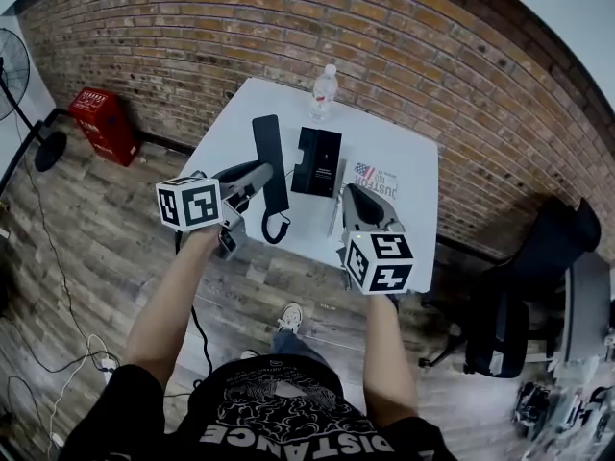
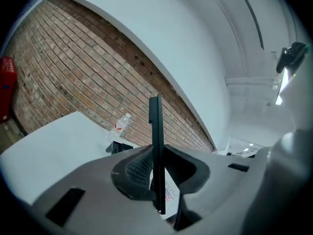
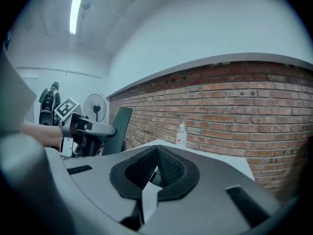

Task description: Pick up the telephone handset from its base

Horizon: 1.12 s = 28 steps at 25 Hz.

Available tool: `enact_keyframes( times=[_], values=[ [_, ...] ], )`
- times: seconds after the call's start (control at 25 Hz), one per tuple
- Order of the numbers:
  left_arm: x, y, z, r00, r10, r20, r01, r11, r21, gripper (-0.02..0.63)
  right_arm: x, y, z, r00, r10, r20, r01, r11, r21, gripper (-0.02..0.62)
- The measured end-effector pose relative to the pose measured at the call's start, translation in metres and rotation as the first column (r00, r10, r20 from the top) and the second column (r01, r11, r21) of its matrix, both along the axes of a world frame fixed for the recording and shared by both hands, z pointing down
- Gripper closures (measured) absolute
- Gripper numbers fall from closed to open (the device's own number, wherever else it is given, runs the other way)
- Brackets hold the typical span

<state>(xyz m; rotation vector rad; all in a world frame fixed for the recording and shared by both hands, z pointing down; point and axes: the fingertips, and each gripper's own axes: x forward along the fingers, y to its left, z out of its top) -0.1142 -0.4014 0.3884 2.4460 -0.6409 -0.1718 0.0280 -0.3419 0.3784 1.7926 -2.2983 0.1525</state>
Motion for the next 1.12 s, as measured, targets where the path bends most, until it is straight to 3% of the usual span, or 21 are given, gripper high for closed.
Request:
enact_keyframes(
  times=[0.6,1.12],
  values=[
    [-0.010,0.056,-0.003,0.993,-0.088,0.074,0.083,0.994,0.071,0.534,0.013,0.057,0.003,0.997,0.074,0.005,-0.074,0.997,0.013,0.595],
    [-0.009,0.069,-0.001,0.994,-0.084,0.075,0.080,0.995,0.063,0.534,0.012,0.069,0.000,0.998,0.065,0.000,-0.065,0.998,0.022,0.595]
  ],
)
